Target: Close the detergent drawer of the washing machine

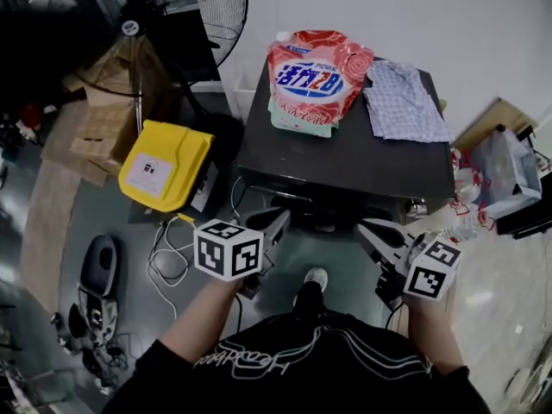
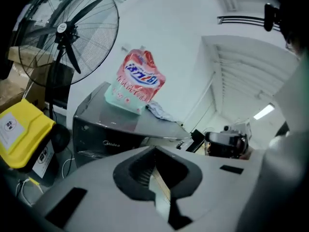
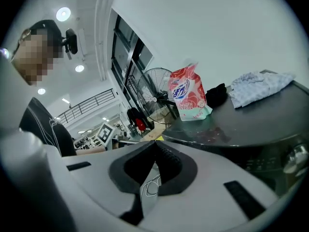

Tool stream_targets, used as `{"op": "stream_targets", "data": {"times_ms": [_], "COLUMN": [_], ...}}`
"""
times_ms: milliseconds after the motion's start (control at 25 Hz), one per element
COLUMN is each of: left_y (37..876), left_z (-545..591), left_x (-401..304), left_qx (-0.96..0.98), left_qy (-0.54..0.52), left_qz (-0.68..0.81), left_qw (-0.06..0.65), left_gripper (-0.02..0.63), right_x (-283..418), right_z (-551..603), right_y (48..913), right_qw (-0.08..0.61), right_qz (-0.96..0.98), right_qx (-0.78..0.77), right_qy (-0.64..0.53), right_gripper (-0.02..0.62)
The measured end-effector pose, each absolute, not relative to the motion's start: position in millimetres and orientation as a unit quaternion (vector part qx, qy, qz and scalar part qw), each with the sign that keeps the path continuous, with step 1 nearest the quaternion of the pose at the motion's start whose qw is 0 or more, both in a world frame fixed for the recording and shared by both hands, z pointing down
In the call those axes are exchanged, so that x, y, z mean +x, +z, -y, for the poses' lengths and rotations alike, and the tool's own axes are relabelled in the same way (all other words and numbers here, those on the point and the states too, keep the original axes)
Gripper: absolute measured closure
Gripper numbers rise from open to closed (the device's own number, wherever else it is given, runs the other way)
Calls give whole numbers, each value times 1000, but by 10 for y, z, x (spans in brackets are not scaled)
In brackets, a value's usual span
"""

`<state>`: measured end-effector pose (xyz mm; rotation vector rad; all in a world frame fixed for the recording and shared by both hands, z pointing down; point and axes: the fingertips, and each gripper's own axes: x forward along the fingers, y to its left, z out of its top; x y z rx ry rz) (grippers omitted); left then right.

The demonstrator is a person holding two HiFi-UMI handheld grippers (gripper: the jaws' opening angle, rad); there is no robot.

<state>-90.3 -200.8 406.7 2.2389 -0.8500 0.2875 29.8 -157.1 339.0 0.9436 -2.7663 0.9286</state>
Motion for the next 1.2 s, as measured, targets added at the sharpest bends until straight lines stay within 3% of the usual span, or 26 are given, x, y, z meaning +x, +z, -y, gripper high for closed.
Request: {"op": "stream_targets", "data": {"times_ms": [360, 680, 1200], "left_y": [3178, 3137, 3226], "left_z": [1208, 846, 664], "left_x": [-1193, -1365, -1331], "left_qx": [906, 909, 913], "left_qy": [41, 13, 36], "left_qz": [305, 314, 300], "left_qw": [289, 274, 274], "left_gripper": [581, 581, 581], "right_x": [25, -54, -74], "right_z": [898, 634, 399], "right_y": [3109, 3017, 3199], "right_qw": [-2, -32, -26], "right_qz": [902, 893, 884], "right_qx": [323, 358, 377], "right_qy": [287, 270, 276], "right_gripper": [569, 569, 569]}}
